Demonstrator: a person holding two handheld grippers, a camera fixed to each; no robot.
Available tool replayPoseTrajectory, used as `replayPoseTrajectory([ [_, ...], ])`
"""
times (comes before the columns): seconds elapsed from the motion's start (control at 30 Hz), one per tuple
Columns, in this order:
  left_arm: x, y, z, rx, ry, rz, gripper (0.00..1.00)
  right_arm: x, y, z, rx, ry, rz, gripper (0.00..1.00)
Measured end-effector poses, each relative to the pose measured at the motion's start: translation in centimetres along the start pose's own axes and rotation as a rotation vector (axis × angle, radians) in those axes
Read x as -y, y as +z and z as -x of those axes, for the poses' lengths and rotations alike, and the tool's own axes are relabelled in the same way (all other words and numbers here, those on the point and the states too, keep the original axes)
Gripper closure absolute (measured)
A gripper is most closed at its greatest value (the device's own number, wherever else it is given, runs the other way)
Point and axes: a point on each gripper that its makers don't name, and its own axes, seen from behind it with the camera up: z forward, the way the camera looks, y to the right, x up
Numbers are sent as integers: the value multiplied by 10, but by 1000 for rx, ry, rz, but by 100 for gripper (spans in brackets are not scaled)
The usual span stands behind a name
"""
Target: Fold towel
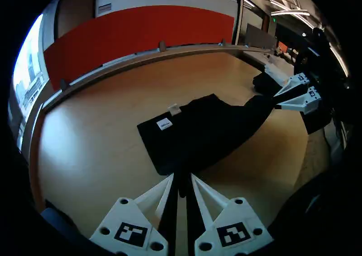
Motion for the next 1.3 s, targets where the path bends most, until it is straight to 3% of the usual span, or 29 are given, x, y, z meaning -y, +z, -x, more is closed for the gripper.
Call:
replayPoseTrajectory([
  [0.77, -10, -29, -14, -17, -28, 8, 89, 4, -24, -17, -6, -29, -3, 83],
  [1.3, -17, -33, -15, -3, -67, 11, 89, 1, -27, -15, 7, -17, 0, 83],
])
